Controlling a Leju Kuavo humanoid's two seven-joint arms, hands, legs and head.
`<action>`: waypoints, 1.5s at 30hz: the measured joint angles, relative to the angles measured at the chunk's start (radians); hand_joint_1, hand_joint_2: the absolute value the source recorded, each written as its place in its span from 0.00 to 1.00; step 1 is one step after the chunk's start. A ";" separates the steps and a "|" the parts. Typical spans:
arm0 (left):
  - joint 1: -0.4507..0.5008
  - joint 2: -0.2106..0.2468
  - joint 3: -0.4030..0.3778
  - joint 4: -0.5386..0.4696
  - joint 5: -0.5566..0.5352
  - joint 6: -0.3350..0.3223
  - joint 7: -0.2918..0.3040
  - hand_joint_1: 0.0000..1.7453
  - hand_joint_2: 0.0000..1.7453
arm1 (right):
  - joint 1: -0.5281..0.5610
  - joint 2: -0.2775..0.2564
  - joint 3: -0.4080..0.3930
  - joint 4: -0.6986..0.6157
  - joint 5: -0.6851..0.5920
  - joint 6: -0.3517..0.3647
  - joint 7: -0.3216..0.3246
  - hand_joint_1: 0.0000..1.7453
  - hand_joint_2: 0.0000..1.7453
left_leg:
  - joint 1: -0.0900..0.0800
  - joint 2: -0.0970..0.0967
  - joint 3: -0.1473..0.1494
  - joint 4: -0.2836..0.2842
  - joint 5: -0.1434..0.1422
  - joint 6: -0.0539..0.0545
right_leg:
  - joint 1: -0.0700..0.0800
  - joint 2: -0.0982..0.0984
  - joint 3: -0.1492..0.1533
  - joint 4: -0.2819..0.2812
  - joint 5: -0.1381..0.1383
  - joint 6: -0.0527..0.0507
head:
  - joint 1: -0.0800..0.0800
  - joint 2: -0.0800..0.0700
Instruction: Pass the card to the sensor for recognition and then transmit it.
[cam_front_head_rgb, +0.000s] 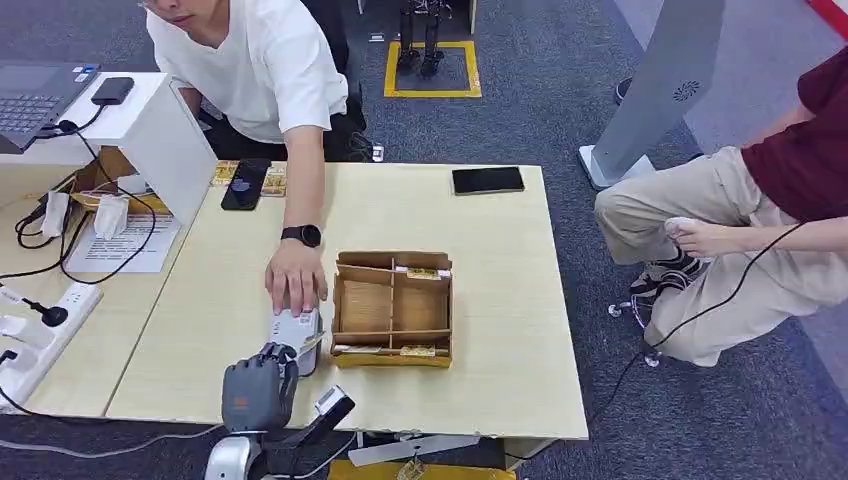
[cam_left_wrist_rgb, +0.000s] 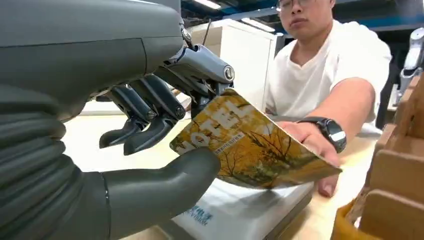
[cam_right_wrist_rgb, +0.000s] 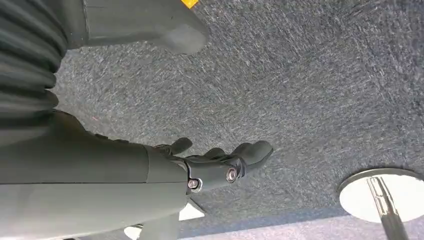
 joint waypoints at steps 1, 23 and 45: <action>-0.002 0.004 -0.006 0.008 0.002 0.000 0.009 1.00 1.00 | 0.000 0.000 0.001 0.000 0.000 0.000 0.000 0.00 1.00 | 0.000 0.000 0.000 0.000 0.000 0.000 | 0.000 0.000 0.000 0.000 0.000 0.000 | 0.000 0.000; -0.035 0.052 -0.097 0.114 0.039 0.002 0.086 1.00 1.00 | 0.000 -0.009 0.009 0.010 -0.008 0.000 0.001 0.00 1.00 | 0.000 -0.001 0.002 0.000 0.000 0.000 | 0.000 -0.002 0.003 0.000 0.000 0.000 | 0.000 0.000; -0.017 -0.052 0.046 -0.053 0.473 0.002 -0.303 1.00 1.00 | 0.002 -0.007 0.023 -0.009 0.024 0.000 0.020 0.00 1.00 | 0.000 0.000 0.002 0.000 0.000 0.000 | 0.000 0.000 0.001 0.000 0.000 0.000 | 0.002 0.000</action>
